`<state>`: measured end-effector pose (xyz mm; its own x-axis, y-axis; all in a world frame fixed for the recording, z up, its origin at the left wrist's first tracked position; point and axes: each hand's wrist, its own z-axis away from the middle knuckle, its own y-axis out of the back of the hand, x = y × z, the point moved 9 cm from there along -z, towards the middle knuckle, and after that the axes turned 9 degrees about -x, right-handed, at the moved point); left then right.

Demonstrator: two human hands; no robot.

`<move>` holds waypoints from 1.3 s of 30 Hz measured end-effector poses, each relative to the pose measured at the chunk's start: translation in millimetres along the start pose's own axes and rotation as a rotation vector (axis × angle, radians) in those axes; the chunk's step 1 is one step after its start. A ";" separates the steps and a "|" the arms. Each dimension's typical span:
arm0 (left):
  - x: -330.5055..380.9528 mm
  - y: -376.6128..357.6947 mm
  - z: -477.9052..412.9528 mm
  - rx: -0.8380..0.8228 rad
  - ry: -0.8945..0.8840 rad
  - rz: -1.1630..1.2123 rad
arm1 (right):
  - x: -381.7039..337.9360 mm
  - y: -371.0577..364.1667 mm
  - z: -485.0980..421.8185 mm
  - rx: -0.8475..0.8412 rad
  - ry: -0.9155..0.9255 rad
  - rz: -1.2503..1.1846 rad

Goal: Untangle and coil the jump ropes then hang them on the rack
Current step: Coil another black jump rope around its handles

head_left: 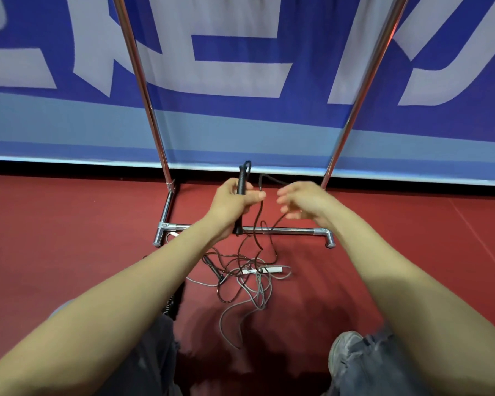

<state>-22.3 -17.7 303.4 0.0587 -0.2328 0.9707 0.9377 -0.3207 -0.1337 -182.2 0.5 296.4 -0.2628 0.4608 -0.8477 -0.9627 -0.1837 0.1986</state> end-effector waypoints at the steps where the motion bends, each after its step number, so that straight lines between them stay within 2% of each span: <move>1: 3.0 -0.5 -0.5 -0.006 0.003 0.055 | 10.7 -11.5 -3.1 -0.075 -0.015 0.171; 3: 8.8 -6.7 -1.7 -0.043 0.010 0.165 | 36.0 -45.9 -4.7 -0.273 -0.056 0.363; 5: 14.6 -11.5 -2.9 -0.066 0.007 0.270 | 52.6 -70.5 -8.6 -0.353 -0.045 0.475; 7: 20.2 -8.9 -3.7 -0.057 -0.004 0.306 | 50.2 -72.9 -18.7 -0.273 0.045 0.642; 9: 17.7 1.0 -5.9 -0.018 0.004 0.280 | 41.8 -55.6 -25.2 -0.118 0.064 0.671; 13: -24.4 23.2 -7.2 0.085 0.202 0.034 | 0.7 -13.2 -16.0 0.176 0.226 0.397; 16: -51.7 12.0 2.4 -0.065 0.323 -0.187 | -23.7 -1.9 -5.6 0.186 0.310 0.144; 19: -52.1 -5.6 7.5 -0.207 0.242 -0.298 | -39.9 -14.0 3.1 0.057 0.362 -0.121; 22: -36.9 -1.2 2.8 -0.116 0.091 -0.527 | -53.2 -11.5 8.9 0.050 0.401 -0.305; 23: -32.1 0.3 1.9 -0.076 0.066 -0.478 | -53.7 -7.0 7.5 0.065 0.390 -0.368; 25: -19.0 2.6 0.0 -0.011 0.031 -0.169 | -44.0 -3.6 0.7 0.069 0.289 -0.396; 27: -2.6 1.9 -2.6 0.019 0.009 0.076 | -25.1 -14.4 -4.7 0.000 0.156 -0.078; 29: 10.6 -0.5 -3.7 0.015 0.005 0.201 | 3.0 -45.6 -6.6 -0.233 0.067 0.309; 31: 16.8 -0.1 -4.2 0.005 0.019 0.312 | 32.4 -75.3 -2.9 -0.451 0.002 0.490; 32: 18.1 1.8 -4.7 0.002 0.024 0.356 | 39.8 -80.7 -4.4 -0.456 0.003 0.550; 34: 20.6 3.6 -5.0 -0.016 0.033 0.396 | 41.3 -74.8 -14.5 -0.315 0.056 0.583; 36: 19.0 -0.5 -3.4 -0.047 0.061 0.395 | 37.6 -63.9 -21.2 -0.169 0.098 0.469; 39: 21.9 -9.5 0.7 -0.106 0.069 0.415 | 32.0 -69.1 -25.1 -0.169 0.157 0.417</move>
<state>-29.6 -19.1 326.1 0.3974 -0.4213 0.8152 0.7987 -0.2787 -0.5333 -122.4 6.2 243.3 -0.5992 0.1835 -0.7792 -0.7498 -0.4697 0.4660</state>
